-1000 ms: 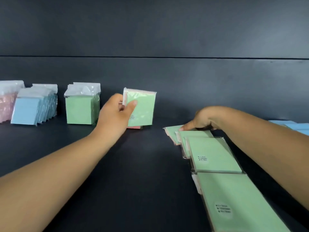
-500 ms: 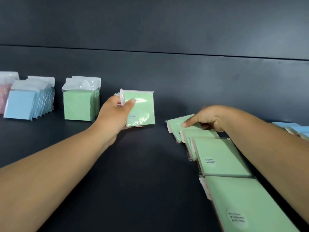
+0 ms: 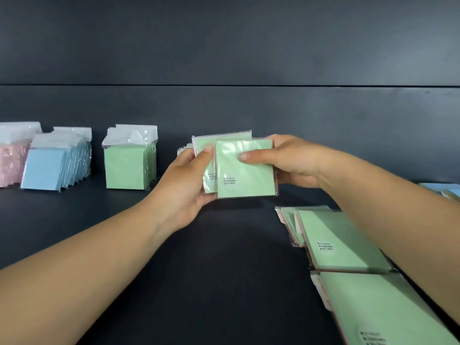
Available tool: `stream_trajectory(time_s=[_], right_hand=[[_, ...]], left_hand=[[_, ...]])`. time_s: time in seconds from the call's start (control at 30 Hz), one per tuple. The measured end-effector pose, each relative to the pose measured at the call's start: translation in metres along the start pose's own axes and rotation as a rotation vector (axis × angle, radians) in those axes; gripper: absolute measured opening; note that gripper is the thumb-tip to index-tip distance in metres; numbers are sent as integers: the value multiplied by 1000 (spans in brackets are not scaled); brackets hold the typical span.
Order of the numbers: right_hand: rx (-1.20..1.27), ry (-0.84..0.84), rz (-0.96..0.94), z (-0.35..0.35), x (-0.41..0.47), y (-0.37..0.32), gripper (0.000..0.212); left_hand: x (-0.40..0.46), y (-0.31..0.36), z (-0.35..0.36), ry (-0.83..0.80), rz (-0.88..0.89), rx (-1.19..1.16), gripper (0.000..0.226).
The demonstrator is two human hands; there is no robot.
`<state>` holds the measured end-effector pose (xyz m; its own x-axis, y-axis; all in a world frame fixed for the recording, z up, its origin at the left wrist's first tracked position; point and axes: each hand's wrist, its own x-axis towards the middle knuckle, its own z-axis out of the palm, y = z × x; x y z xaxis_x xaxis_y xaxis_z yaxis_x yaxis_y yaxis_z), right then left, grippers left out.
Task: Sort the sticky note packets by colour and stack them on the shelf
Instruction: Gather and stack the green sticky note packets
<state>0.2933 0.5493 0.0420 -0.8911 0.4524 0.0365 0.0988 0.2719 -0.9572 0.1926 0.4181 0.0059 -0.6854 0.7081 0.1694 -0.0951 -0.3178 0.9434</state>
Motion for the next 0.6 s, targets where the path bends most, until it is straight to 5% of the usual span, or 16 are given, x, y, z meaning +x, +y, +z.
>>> stream_trajectory(time_s=[0.07,0.17,0.4,0.6], right_hand=[[-35,12,-15,8,2,3,36],[-106,39,-89,13,-1,3,10],[-101,133,-147,19,-8,-1,28],[33,239,-157,13,-14,-1,19]], left_hand=[[0,2,0,-53,-15,-22,26],[-1,3,0,-120,-18,-27,21],[-1,3,-2,-129,-60,-69,13],[-1,7,0,-96,-90,-126,24]])
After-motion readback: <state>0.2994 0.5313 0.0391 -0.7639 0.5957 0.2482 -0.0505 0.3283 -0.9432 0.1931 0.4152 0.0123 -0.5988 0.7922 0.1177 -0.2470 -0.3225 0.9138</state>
